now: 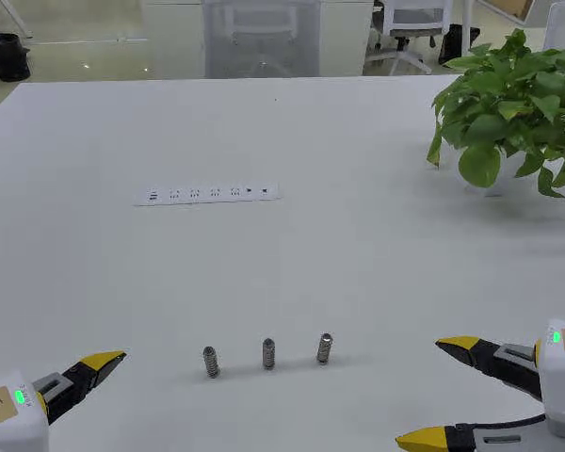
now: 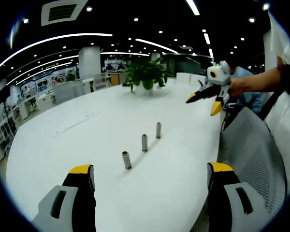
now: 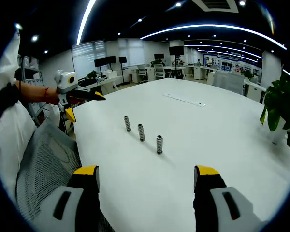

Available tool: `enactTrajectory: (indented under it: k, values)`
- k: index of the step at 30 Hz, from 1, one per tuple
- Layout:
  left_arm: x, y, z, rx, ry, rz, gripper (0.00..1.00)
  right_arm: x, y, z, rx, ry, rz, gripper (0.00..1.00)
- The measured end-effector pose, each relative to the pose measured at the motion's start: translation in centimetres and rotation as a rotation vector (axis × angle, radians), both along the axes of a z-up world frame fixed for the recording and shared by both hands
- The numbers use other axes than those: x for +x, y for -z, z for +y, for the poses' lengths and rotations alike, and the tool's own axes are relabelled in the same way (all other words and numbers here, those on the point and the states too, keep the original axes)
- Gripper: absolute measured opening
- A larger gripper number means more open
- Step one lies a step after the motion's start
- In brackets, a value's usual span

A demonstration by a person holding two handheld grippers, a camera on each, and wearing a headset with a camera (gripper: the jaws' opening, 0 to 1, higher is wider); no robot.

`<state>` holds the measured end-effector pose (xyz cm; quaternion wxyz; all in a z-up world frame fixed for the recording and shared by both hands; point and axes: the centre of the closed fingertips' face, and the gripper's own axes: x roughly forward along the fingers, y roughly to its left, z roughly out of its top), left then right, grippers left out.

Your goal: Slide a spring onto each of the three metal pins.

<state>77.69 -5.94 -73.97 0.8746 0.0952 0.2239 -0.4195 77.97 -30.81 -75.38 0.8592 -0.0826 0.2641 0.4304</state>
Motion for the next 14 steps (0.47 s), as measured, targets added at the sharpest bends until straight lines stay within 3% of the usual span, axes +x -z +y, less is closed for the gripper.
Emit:
enactTrajectory:
  k: [14]
  values:
    - [0.04, 0.01, 0.12, 0.003, 0.005, -0.002, 0.98, 0.01, 0.11, -0.31, 0.003, 0.007, -0.001, 0.81]
